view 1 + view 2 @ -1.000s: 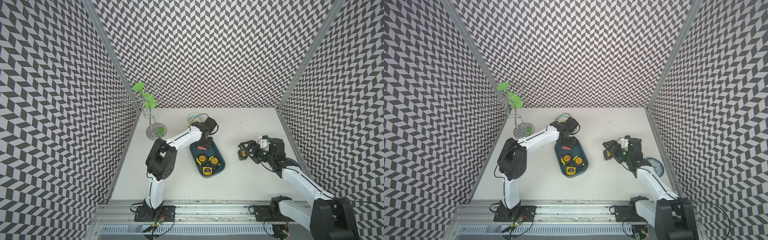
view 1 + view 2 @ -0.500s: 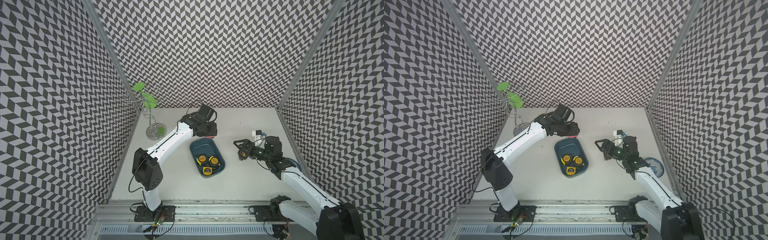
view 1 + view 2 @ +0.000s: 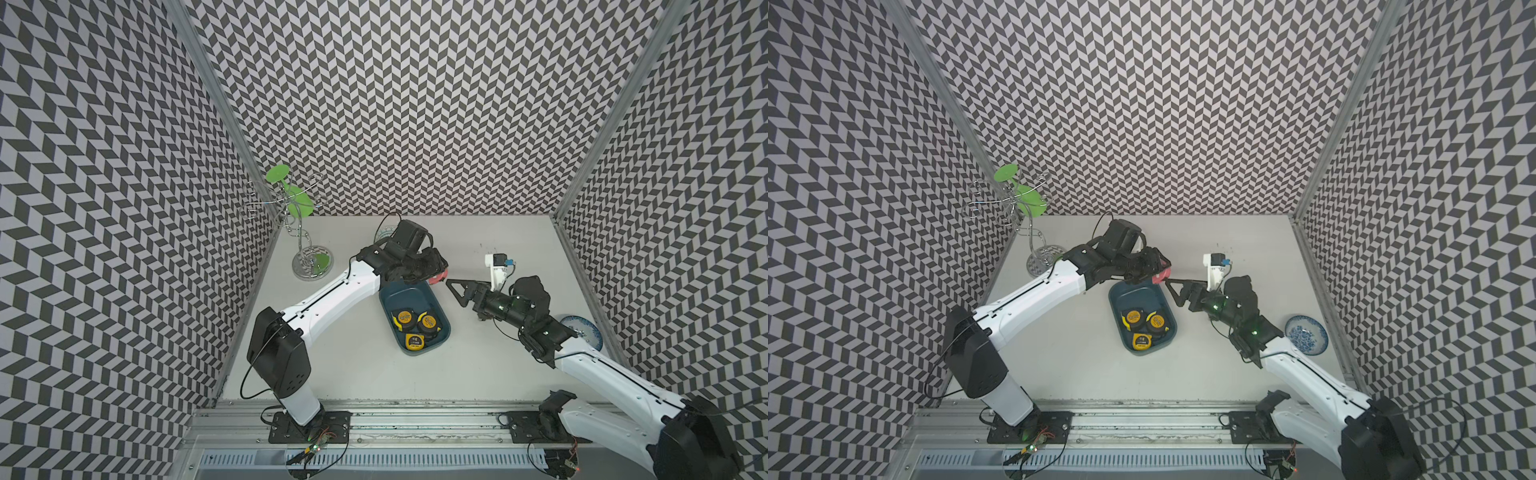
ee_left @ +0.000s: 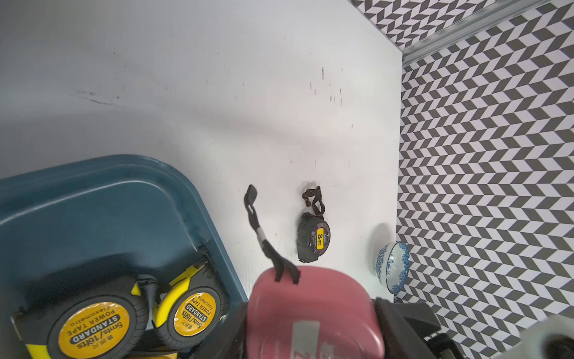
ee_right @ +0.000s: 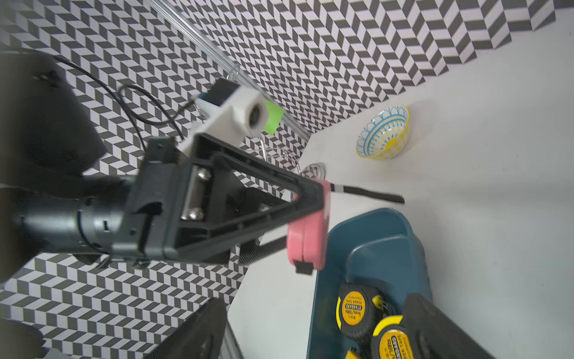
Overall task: Take the tape measure out of the storage box
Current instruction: Place the tape measure at the center of the board.
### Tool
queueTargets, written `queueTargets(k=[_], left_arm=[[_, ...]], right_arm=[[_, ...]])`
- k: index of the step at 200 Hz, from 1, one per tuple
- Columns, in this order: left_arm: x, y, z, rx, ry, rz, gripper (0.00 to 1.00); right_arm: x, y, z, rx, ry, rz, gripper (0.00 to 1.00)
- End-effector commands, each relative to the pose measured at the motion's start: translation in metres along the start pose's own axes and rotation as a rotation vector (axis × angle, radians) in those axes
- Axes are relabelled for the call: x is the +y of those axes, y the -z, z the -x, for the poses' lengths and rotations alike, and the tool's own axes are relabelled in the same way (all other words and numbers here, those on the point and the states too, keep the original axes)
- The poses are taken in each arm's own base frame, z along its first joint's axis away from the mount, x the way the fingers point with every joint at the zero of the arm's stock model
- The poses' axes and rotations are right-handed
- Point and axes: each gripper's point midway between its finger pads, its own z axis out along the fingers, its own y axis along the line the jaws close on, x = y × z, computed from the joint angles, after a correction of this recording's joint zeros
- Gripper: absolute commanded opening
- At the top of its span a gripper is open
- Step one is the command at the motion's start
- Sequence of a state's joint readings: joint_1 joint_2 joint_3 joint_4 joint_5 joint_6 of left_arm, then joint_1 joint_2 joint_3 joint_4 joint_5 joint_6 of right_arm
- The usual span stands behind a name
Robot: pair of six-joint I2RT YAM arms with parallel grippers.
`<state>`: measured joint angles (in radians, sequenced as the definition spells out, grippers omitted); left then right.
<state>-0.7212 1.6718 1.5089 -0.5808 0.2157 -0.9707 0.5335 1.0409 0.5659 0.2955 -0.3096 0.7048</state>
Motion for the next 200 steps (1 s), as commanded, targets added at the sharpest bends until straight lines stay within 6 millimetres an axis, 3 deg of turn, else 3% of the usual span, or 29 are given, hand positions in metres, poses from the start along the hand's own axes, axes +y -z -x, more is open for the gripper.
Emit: queueTargets(k=[1, 53, 127, 200], left_arm=[[-0.03, 0.019, 0.007, -0.05, 0.051, -0.124, 0.0], [-0.038, 0.026, 0.006, -0.058, 0.106, -0.177, 0.0], [-0.042, 0.024, 0.0, -0.043, 0.126, -0.201, 0.0], [-0.044, 0.016, -0.002, -0.027, 0.126, -0.206, 0.0]], right_arm=[[0.011, -0.005, 0.022, -0.114, 0.057, 0.007, 0.92], [0.01, -0.014, 0.017, -0.124, 0.08, -0.036, 0.87], [0.013, -0.03, 0.025, -0.147, 0.089, -0.03, 0.73], [0.009, -0.029, 0.023, -0.148, 0.089, -0.043, 0.31]])
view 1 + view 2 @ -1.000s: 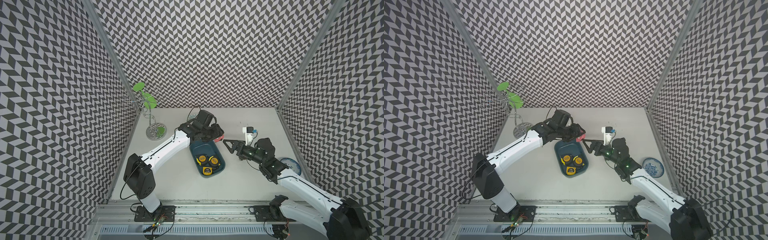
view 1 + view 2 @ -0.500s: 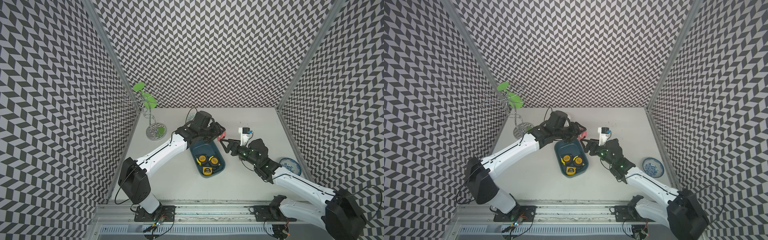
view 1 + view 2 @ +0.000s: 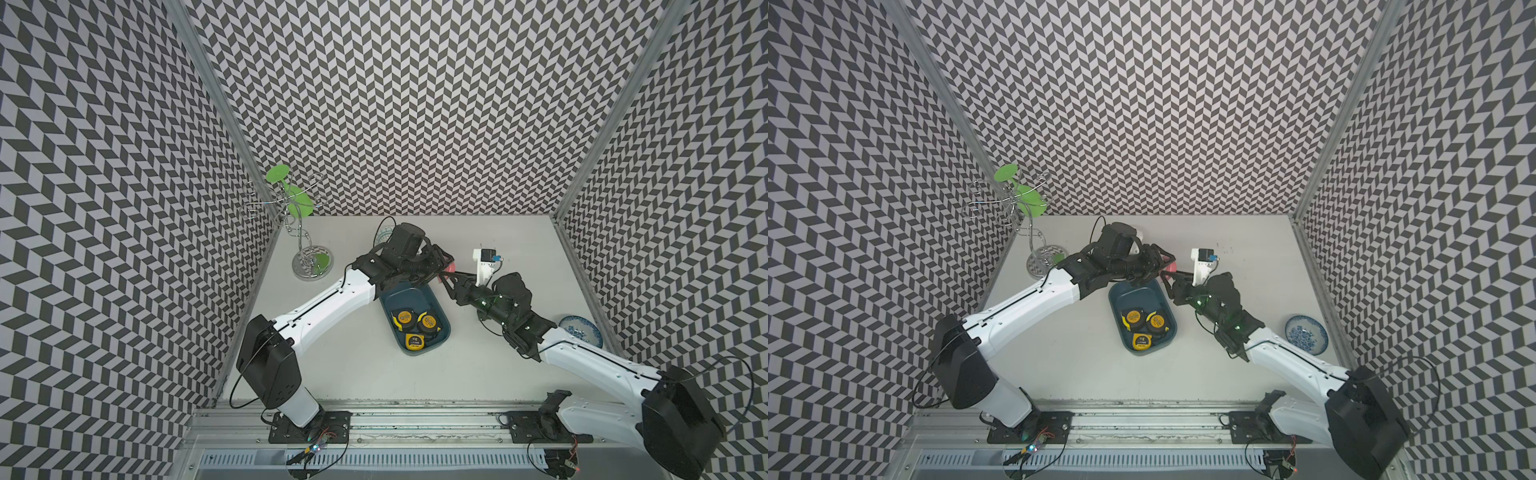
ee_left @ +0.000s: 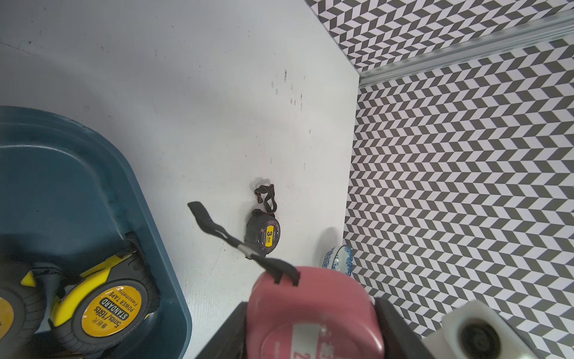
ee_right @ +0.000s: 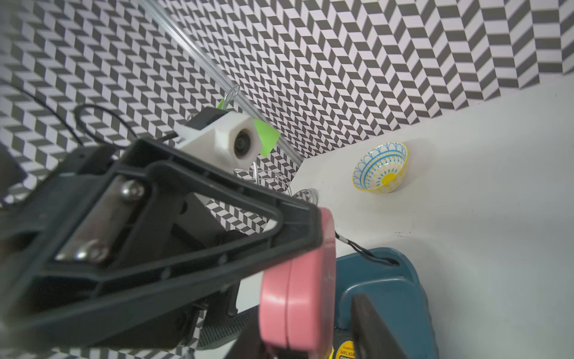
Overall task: Take the tape measure out of the storage box
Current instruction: Place the tape measure at the center of the board.
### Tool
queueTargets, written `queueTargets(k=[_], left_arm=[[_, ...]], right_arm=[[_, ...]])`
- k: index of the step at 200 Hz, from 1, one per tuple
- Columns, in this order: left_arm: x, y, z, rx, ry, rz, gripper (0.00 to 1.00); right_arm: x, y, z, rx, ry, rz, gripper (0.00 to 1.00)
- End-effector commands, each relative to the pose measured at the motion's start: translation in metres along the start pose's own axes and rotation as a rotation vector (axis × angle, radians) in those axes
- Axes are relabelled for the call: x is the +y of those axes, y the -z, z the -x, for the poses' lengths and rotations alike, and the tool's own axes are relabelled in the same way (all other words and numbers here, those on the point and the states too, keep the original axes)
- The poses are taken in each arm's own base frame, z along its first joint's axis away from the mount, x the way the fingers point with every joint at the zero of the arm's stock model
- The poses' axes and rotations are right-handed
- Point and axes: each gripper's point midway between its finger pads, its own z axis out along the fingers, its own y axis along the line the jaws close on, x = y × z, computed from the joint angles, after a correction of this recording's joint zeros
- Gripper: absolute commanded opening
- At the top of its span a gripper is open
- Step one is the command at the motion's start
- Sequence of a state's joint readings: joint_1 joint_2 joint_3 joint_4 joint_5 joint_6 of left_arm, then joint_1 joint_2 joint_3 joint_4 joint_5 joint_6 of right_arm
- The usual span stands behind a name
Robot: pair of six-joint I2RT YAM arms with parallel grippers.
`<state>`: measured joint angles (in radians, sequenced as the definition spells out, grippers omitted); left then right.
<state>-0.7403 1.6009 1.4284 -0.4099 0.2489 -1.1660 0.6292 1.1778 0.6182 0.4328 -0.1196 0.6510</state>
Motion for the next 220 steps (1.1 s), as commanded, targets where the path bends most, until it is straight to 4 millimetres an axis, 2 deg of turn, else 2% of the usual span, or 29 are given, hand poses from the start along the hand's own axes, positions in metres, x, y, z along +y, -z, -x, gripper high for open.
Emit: queueTargets(k=[1, 30, 51, 57, 75, 82, 89, 92, 123, 151, 193, 220], left_arm=[[-0.013, 0.0, -0.003, 0.011, -0.019, -0.048, 0.0], [-0.012, -0.002, -0.004, 0.016, -0.024, -0.046, 0.0], [-0.012, -0.002, -0.004, 0.018, -0.034, -0.05, 0.01], [-0.012, -0.001, -0.003, 0.017, -0.038, -0.051, 0.13], [-0.008, 0.001, 0.001, 0.004, -0.05, -0.043, 0.64], [-0.005, 0.003, 0.004, -0.005, -0.059, -0.034, 0.77], [-0.001, 0.005, 0.007, -0.016, -0.069, -0.019, 0.96], [0.002, 0.007, 0.009, -0.023, -0.072, -0.009, 0.99], [0.032, 0.024, 0.027, -0.082, -0.122, 0.087, 1.0], [0.069, 0.041, 0.037, -0.125, -0.193, 0.219, 1.0], [0.112, 0.062, 0.037, -0.151, -0.271, 0.344, 1.0], [0.13, 0.068, 0.032, -0.132, -0.284, 0.377, 1.0]], right_arm=[[0.001, 0.001, 0.012, -0.048, 0.009, -0.005, 0.3], [0.001, 0.001, 0.012, -0.05, 0.009, -0.006, 0.14], [0.0, 0.002, 0.013, -0.053, 0.007, -0.013, 0.1], [0.0, 0.002, 0.014, -0.056, 0.006, -0.016, 0.09], [-0.005, 0.003, 0.016, -0.07, -0.011, -0.043, 0.08], [-0.005, 0.004, 0.018, -0.076, -0.012, -0.047, 0.08], [-0.007, 0.004, 0.019, -0.08, -0.013, -0.051, 0.08], [-0.008, 0.004, 0.019, -0.081, -0.013, -0.052, 0.08], [-0.02, 0.001, 0.021, -0.063, -0.04, -0.061, 0.08], [-0.045, -0.007, 0.008, 0.021, -0.121, -0.061, 0.08], [-0.077, -0.019, -0.017, 0.156, -0.235, -0.037, 0.08], [-0.092, -0.028, -0.031, 0.205, -0.312, -0.035, 0.08]])
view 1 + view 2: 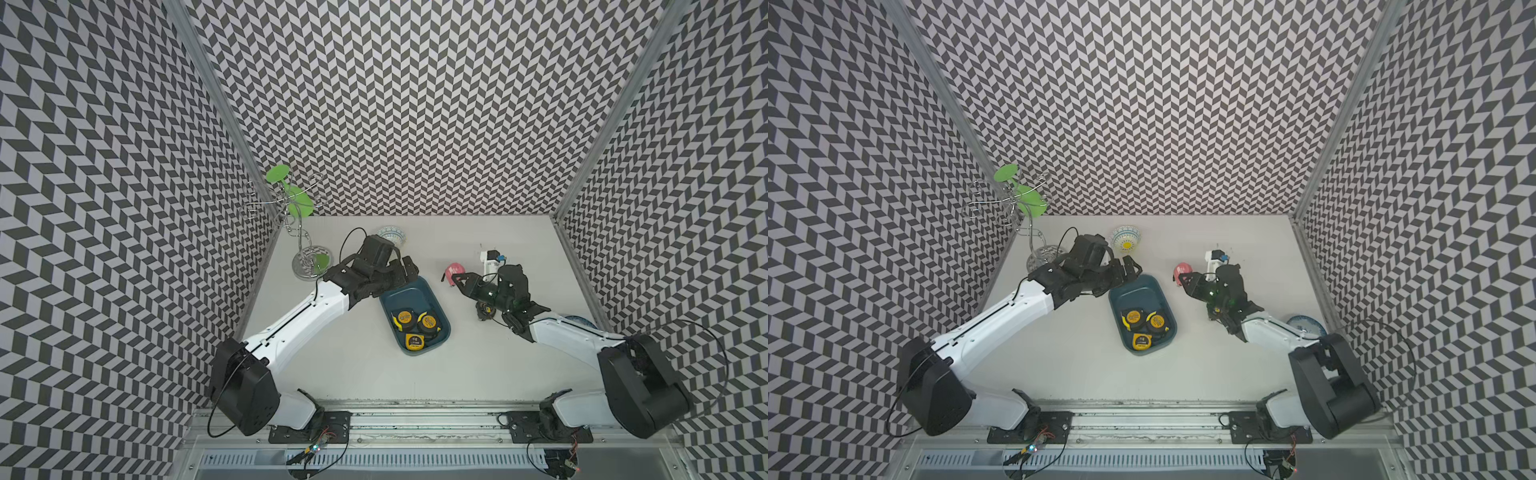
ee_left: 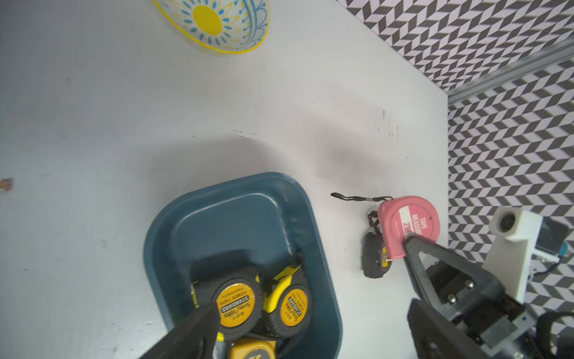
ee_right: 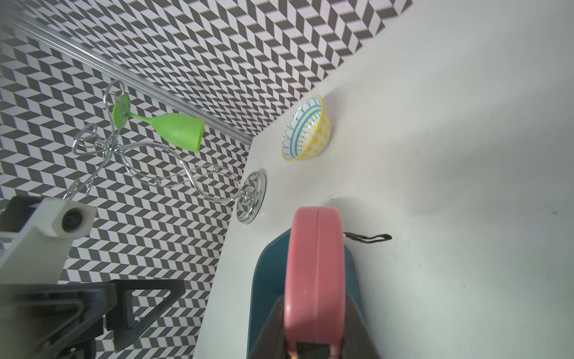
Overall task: Take the tape measure out of the storage box
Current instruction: Place the tape measure at the center of the board.
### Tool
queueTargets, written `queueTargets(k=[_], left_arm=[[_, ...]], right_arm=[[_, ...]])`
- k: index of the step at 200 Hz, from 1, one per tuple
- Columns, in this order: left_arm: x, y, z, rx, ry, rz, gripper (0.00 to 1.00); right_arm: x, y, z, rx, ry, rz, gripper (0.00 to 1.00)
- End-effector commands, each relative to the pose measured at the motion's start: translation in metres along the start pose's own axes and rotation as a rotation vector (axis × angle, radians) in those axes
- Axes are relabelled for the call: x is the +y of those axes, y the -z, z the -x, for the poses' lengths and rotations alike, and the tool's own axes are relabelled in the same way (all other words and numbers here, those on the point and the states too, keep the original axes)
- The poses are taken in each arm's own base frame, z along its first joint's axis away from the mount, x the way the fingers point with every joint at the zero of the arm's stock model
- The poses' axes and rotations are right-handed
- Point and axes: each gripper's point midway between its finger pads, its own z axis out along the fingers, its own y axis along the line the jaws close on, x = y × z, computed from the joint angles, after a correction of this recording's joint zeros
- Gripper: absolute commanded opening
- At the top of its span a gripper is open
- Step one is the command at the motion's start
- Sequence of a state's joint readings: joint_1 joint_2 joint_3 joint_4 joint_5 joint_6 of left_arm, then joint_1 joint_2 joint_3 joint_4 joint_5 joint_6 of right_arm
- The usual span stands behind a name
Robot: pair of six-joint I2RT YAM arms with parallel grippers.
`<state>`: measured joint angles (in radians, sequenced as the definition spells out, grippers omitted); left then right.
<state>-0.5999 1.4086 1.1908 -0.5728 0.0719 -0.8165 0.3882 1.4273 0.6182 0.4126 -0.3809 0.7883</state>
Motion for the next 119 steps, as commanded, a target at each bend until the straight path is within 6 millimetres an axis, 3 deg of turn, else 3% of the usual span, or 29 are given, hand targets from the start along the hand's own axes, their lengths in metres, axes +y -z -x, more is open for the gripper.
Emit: queueTargets(k=[1, 60, 119], left_arm=[[0.019, 0.006, -0.004, -0.001, -0.064, 0.056, 1.0], [0.023, 0.006, -0.008, 0.013, -0.089, 0.065, 1.0], [0.024, 0.003, -0.01, 0.026, -0.099, 0.066, 1.0]], right_arm=[[0.017, -0.007, 0.003, 0.03, -0.037, 0.116, 0.08], [-0.025, -0.035, -0.019, 0.126, -0.211, 0.012, 0.07], [-0.055, -0.047, -0.031, 0.179, -0.254, -0.124, 0.08]])
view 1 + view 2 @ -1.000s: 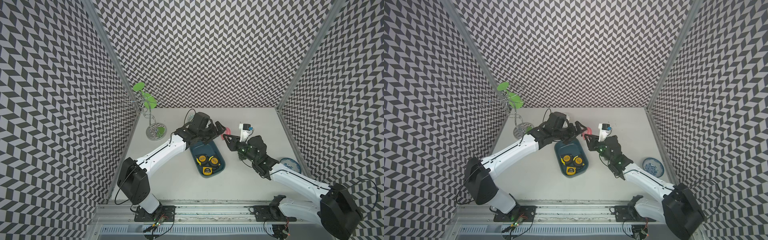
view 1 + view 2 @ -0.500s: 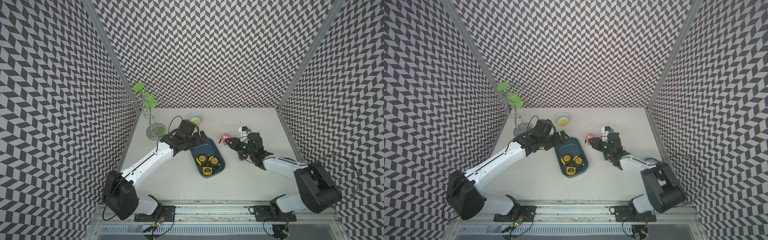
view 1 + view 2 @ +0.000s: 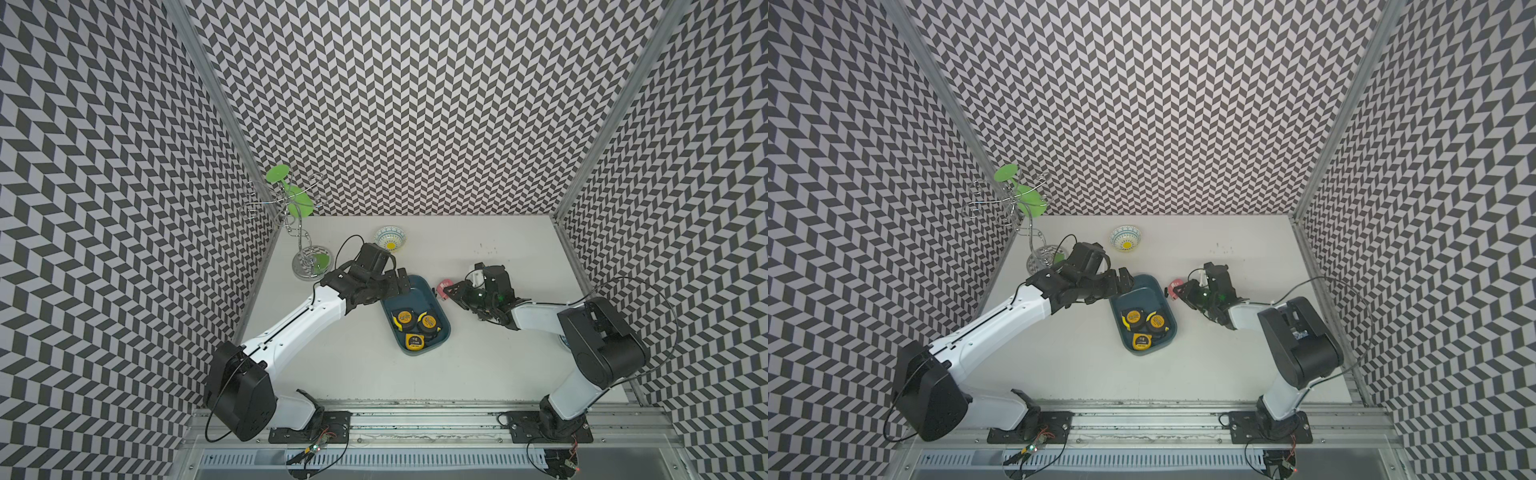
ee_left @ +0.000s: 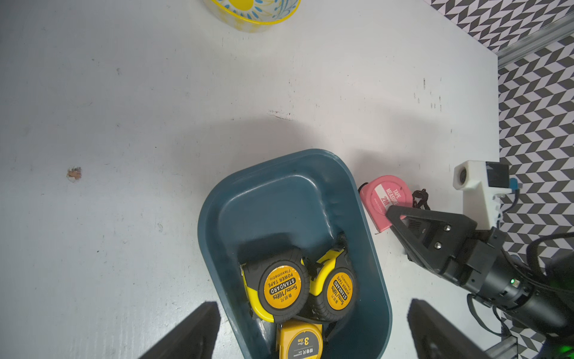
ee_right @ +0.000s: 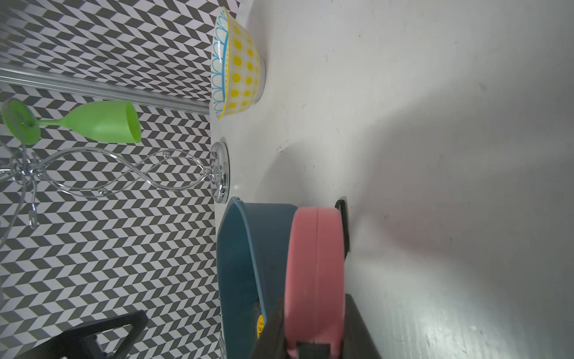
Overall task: Take the tape measure out of the storage box
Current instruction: Place the tape measure at the center of the board.
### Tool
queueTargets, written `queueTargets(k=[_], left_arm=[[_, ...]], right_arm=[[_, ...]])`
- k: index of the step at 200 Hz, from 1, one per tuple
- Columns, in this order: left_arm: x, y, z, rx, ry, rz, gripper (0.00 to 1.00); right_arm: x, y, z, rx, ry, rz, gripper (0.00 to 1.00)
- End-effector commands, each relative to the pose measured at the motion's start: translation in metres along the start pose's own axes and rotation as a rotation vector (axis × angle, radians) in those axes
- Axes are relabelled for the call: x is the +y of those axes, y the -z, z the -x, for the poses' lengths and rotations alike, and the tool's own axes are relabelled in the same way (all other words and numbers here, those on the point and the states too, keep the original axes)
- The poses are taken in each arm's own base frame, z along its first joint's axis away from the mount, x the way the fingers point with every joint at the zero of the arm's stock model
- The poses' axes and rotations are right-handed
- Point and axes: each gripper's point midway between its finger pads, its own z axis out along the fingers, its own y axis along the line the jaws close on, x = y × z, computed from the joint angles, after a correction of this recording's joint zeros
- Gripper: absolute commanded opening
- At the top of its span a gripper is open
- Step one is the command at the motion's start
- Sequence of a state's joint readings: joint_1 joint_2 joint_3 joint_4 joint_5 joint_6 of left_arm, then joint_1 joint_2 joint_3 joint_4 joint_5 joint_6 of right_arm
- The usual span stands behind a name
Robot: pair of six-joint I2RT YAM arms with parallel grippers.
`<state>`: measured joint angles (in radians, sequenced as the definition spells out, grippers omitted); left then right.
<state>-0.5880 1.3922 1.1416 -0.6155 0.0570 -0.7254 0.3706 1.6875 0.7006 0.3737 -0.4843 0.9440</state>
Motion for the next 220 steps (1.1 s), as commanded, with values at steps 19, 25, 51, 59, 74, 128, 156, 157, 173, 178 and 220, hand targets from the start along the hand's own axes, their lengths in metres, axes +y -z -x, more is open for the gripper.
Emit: queueTargets(k=[19, 25, 51, 59, 74, 128, 156, 157, 173, 178, 220], left_arm=[[-0.001, 0.004, 0.003, -0.008, -0.025, -0.003, 1.0], [-0.002, 0.004, 0.004, -0.007, -0.026, -0.005, 1.0], [-0.002, 0.001, 0.003, 0.0, -0.031, 0.0, 1.0], [-0.002, 0.001, 0.003, 0.003, -0.033, 0.0, 1.0], [-0.001, -0.001, 0.002, 0.009, -0.035, 0.001, 1.0], [-0.004, -0.012, -0.004, 0.058, -0.112, 0.023, 1.0], [-0.006, -0.022, -0.013, 0.111, -0.19, 0.068, 1.0], [-0.006, -0.022, -0.013, 0.111, -0.192, 0.069, 1.0], [-0.009, -0.027, -0.018, 0.138, -0.24, 0.094, 1.0], [-0.012, -0.027, -0.02, 0.144, -0.257, 0.097, 1.0], [-0.018, -0.031, -0.031, 0.176, -0.427, 0.136, 1.0]], right_arm=[[-0.01, -0.009, 0.007, 0.001, -0.021, -0.062, 0.08], [-0.012, -0.01, 0.007, 0.004, -0.024, -0.068, 0.08], [-0.021, -0.012, 0.005, 0.015, -0.039, -0.103, 0.13], [-0.023, -0.013, 0.004, 0.017, -0.039, -0.11, 0.16], [-0.025, -0.013, 0.004, 0.019, -0.037, -0.122, 0.19], [-0.025, -0.008, 0.006, 0.024, -0.029, -0.169, 0.55], [-0.019, -0.002, 0.009, 0.014, -0.012, -0.172, 0.62], [-0.019, -0.001, 0.009, 0.013, -0.011, -0.173, 0.63], [-0.014, 0.002, 0.009, 0.012, -0.002, -0.171, 0.67], [-0.013, 0.003, 0.01, 0.011, -0.002, -0.172, 0.68], [-0.001, 0.016, 0.013, -0.008, 0.024, -0.173, 0.81]])
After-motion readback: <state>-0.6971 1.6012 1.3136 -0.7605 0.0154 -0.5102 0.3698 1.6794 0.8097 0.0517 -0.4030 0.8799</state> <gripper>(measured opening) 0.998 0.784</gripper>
